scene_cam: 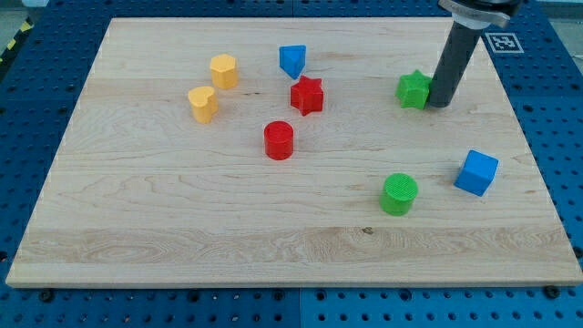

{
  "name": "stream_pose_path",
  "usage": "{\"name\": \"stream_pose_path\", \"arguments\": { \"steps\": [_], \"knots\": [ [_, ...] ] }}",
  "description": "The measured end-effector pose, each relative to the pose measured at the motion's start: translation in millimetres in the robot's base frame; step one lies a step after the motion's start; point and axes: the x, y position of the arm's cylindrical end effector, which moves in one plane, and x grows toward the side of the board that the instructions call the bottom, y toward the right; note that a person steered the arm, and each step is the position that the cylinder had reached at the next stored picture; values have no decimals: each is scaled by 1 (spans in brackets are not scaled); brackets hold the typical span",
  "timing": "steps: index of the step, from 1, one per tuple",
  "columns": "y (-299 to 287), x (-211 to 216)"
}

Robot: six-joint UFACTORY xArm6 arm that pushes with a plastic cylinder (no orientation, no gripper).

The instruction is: Move green star towards center

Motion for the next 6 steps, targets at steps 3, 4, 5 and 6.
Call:
{"name": "stream_pose_path", "arguments": {
  "steps": [3, 4, 5, 6],
  "knots": [
    [3, 6],
    [-7, 6],
    [-29, -17],
    [-39, -25]
  ]
}}
